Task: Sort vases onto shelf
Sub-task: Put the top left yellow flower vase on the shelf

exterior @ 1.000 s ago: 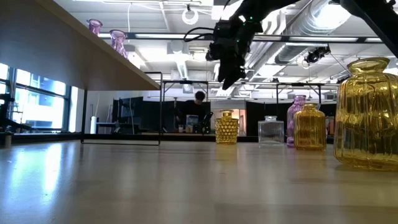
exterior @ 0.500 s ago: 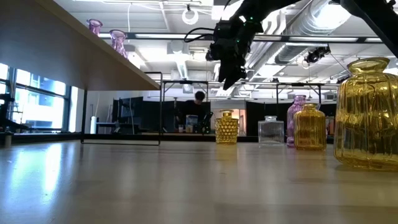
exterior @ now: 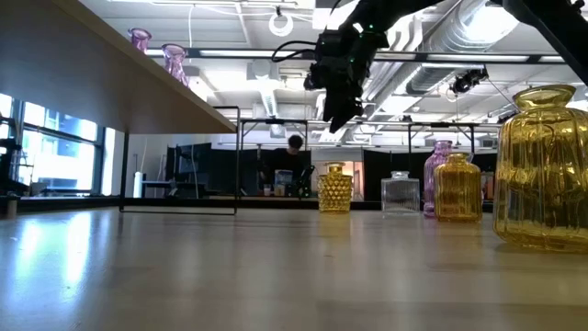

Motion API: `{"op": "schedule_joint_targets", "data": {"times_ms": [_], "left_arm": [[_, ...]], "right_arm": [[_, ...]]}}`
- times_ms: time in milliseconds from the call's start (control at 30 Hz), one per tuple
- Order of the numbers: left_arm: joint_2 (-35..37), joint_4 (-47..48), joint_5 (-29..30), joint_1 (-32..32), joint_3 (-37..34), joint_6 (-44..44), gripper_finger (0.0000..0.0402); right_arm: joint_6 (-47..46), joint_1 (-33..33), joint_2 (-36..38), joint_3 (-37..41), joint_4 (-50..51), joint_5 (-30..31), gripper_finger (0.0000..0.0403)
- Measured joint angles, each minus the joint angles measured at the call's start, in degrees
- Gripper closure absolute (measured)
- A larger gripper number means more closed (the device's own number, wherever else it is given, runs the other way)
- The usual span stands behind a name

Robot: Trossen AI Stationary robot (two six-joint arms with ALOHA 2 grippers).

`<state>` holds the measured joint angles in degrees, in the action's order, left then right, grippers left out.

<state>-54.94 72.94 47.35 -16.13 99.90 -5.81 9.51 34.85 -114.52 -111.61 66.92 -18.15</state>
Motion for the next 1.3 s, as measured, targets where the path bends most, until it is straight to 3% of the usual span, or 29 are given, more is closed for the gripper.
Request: {"op": "schedule_joint_targets", "data": {"times_ms": [167, 367, 1300], "left_arm": [[0.74, 0.05, -4.85, -1.11, 0.13, -3.09, 0.0282], [-0.14, 0.04, -4.98, -1.09, 0.06, -3.56, 0.0282], [-2.97, -0.82, -4.68, -1.06, 0.05, -1.06, 0.0282]], "right_arm": [[-6.89, 0.00, 0.00, 0.00, 0.13, 1.64, 0.0172], [-12.36, 0.00, 0.03, -0.02, -1.20, 1.64, 0.0172], [-12.10, -0.02, 0.04, -0.07, -5.77, 1.68, 0.0172]]}}
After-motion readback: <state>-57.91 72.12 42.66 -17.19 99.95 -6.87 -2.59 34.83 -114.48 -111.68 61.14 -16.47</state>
